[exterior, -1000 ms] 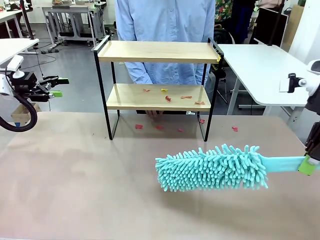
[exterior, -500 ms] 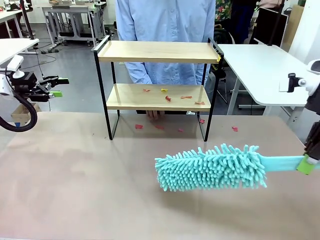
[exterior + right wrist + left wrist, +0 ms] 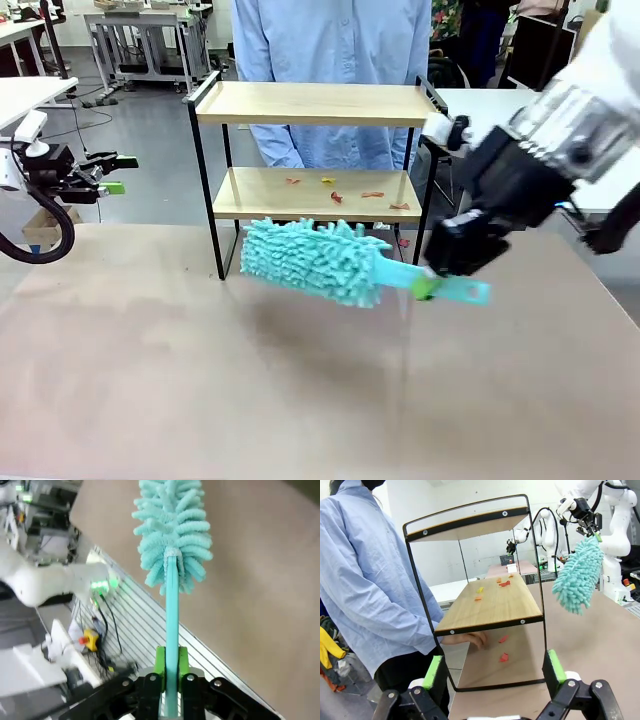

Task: Clean the shelf.
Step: Clean the specific section of the Shelf indicated by the human with the Duster.

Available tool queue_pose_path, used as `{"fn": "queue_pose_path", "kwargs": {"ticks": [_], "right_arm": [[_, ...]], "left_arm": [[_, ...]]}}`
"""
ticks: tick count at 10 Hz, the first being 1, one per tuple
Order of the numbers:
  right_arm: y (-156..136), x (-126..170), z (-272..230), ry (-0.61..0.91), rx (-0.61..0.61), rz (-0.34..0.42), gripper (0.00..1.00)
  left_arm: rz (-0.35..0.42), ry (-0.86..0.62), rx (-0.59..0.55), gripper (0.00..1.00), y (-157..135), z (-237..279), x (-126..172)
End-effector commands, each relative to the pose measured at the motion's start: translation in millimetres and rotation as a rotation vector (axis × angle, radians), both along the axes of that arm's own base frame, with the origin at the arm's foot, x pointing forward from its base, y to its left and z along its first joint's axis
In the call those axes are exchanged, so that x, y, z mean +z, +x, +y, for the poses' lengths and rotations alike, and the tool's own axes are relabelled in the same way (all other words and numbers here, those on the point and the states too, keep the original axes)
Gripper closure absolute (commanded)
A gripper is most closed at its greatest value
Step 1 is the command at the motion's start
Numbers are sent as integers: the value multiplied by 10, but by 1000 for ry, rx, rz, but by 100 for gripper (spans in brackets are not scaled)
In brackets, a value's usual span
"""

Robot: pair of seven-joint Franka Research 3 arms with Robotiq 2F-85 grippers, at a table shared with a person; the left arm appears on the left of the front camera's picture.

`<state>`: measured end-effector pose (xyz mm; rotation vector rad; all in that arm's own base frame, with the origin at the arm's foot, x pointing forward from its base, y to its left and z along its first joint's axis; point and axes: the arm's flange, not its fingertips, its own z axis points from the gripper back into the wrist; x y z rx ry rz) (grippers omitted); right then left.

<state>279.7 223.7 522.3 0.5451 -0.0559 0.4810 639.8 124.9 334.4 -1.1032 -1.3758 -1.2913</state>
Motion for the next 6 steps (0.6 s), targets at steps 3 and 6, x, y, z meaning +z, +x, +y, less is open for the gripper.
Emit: {"fn": "queue_pose_path", "kwargs": {"ticks": [3, 6], "right_arm": [[-131, -8, 454, 128, 76, 87, 87], [-85, -105, 399, -21, -42, -18, 87]], "left_arm": [[-11, 4, 1, 0, -3, -7, 32], [-11, 4, 1, 0, -3, -7, 32]]}}
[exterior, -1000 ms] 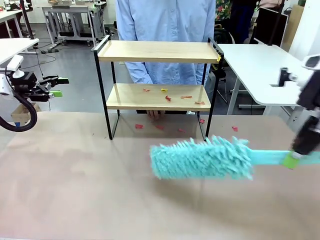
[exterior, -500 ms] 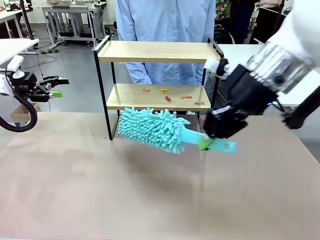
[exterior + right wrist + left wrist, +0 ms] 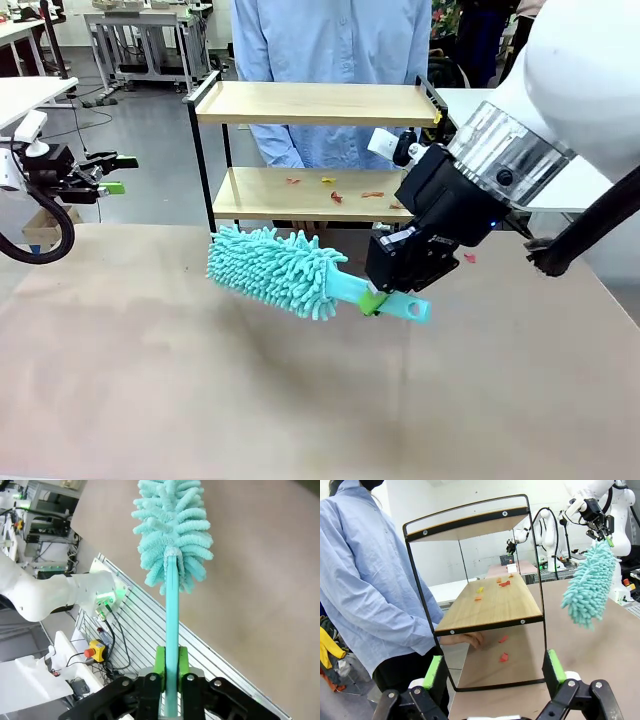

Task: Clean the shelf.
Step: Clean the specific section of the Shelf indicated by the human with the Duster.

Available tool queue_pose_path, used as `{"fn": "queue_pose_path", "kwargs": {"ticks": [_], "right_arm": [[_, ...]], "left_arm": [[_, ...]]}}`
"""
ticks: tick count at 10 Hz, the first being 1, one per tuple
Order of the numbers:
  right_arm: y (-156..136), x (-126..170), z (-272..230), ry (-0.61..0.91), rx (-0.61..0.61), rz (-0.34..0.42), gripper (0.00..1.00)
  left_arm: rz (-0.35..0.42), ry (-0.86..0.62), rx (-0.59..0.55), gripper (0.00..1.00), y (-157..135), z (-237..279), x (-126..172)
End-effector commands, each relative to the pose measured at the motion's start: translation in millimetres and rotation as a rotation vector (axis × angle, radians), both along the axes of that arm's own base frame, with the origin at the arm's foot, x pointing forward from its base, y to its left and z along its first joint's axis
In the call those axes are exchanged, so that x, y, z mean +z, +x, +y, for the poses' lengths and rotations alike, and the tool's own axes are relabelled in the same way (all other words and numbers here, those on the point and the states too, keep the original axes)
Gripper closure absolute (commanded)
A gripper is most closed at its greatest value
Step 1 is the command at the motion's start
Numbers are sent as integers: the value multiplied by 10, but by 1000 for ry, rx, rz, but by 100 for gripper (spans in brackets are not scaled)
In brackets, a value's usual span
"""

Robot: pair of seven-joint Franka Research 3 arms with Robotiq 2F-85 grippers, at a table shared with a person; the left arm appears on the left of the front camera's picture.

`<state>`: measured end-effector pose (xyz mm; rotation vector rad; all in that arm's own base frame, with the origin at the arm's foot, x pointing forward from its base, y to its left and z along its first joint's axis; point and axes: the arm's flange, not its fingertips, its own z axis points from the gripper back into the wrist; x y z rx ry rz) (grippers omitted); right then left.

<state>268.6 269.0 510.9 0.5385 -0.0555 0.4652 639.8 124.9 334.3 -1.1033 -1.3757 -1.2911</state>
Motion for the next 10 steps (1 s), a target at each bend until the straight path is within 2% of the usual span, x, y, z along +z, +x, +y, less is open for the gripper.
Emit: {"fn": "queue_pose_path", "kwargs": {"ticks": [1, 2, 3, 4, 6, 10], "right_arm": [[26, 9, -53, -15, -27, -22, 87], [0, 0, 0, 0, 0, 0, 87], [123, -82, 341, -34, -126, 46, 87], [143, -137, 608, 10, -176, 71, 87], [175, -311, 1081, -6, -298, 66, 87], [137, -661, 1882, -41, -474, -57, 87]], "left_arm": [[-11, 4, 1, 0, -3, -8, 33], [-11, 4, 1, 0, -3, -8, 33], [-11, 4, 1, 0, -3, -8, 33], [-11, 4, 1, 0, -3, -8, 33], [-11, 4, 1, 0, -3, -8, 33], [-11, 4, 1, 0, -3, -8, 33]]}}
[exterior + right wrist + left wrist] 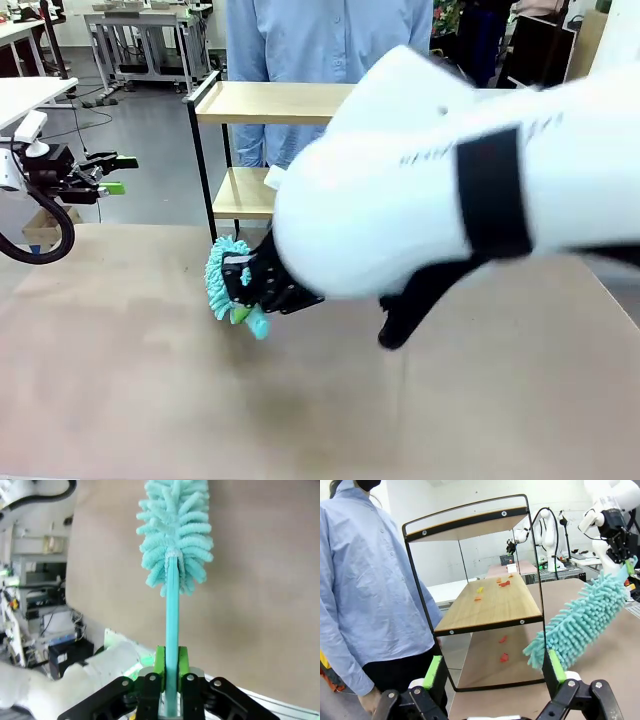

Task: Clean the shelf.
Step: Clean the specific section of the Shelf indicated by the human with the Duster.

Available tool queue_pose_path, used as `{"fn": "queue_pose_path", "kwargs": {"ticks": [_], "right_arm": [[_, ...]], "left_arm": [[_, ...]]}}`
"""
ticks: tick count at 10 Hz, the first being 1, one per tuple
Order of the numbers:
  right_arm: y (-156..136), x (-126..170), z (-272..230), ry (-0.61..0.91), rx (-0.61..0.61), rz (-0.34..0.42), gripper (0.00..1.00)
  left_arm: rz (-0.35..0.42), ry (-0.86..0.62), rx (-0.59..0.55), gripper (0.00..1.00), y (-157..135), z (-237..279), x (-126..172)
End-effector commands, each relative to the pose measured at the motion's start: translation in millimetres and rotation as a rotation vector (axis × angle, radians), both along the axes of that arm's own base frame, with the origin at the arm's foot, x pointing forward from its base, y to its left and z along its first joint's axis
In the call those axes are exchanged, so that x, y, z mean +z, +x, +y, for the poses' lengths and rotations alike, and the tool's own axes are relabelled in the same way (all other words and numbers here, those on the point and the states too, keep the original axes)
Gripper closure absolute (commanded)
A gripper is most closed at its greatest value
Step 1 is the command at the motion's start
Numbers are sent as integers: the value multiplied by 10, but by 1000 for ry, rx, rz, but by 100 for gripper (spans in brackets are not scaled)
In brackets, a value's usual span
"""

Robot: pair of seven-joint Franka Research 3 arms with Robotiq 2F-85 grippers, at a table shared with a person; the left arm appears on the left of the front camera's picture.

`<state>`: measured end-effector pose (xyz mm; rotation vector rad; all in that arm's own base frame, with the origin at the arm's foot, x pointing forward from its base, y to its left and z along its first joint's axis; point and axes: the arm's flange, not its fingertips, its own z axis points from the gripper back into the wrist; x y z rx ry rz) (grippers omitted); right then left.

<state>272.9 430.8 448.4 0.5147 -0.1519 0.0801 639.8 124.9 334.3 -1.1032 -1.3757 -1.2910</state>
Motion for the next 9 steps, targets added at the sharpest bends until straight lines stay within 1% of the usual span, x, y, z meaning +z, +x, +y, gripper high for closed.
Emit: {"fn": "queue_pose_path", "kwargs": {"ticks": [1, 2, 3, 5, 6, 8, 9], "right_arm": [[68, -96, 379, -96, -104, -60, 87], [59, -117, 421, -129, -120, -71, 87], [68, -122, 460, -131, -136, -110, 87], [213, -252, 532, -139, -163, -221, 87], [301, -329, 555, -137, -180, -258, 87], [479, -446, 643, -142, -183, -301, 87], [622, -495, 731, -154, -167, -310, 87]], "left_arm": [[-11, 4, 1, 0, -3, -8, 33], [-11, 4, 1, 0, -3, -8, 33], [-11, 4, 1, 0, -3, -8, 33], [-11, 4, 1, 0, -3, -8, 33], [-11, 4, 1, 0, -3, -8, 33], [-11, 4, 1, 0, -3, -8, 33], [-11, 4, 1, 0, -3, -8, 33]]}}
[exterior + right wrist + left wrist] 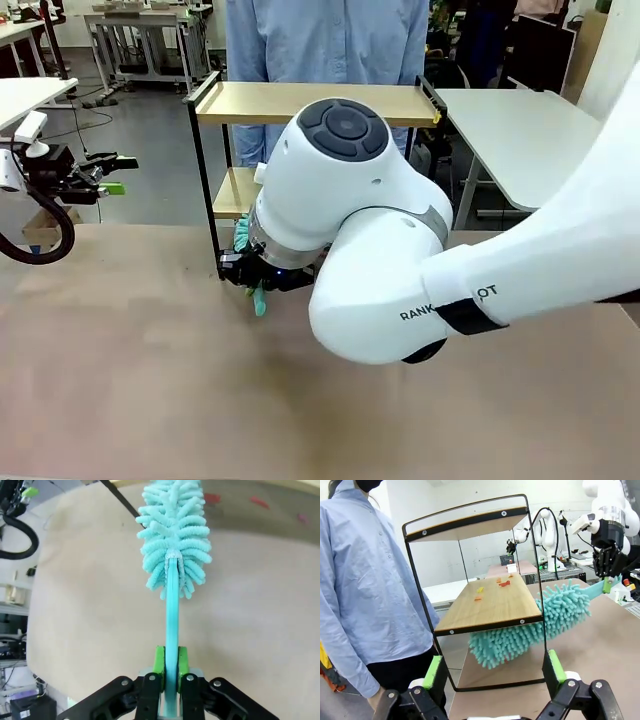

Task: Clean the shelf.
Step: Clean the specific section of the Shelf indicated by the human with the Duster.

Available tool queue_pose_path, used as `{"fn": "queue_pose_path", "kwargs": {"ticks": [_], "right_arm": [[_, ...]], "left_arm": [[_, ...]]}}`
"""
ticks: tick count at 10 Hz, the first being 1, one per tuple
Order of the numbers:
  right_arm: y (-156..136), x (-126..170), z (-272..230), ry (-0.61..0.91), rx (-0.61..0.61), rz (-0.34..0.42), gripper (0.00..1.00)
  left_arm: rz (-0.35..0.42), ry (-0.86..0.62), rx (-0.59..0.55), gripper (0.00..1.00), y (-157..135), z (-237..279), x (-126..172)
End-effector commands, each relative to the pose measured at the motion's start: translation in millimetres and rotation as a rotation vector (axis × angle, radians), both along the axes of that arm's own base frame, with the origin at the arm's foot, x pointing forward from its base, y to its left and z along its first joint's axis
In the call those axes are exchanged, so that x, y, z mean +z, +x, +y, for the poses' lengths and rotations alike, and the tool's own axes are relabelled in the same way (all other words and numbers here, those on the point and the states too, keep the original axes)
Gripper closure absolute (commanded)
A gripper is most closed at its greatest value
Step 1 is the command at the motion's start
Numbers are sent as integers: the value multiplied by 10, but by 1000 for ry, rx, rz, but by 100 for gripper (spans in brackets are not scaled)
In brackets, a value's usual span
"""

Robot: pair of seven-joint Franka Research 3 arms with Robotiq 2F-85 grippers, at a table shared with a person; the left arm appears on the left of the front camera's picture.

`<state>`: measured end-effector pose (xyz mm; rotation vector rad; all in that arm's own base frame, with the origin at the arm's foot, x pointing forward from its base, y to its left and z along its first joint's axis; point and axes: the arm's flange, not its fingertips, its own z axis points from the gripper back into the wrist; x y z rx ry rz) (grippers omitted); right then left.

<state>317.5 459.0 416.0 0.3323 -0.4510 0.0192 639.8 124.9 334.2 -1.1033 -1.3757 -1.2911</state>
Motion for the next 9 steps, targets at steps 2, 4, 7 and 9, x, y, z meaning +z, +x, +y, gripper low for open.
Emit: {"fn": "queue_pose_path", "kwargs": {"ticks": [2, 4, 7, 9], "right_arm": [[402, -230, 575, -25, -16, -34, 87], [578, -361, 696, -72, -31, 18, 87], [691, -509, 734, -127, -56, 86, 87], [695, -514, 741, -155, -13, 135, 87]], "left_arm": [[-11, 4, 1, 0, -3, -8, 33], [-11, 4, 1, 0, -3, -8, 33], [-11, 4, 1, 0, -3, -8, 33], [-11, 4, 1, 0, -3, -8, 33]]}}
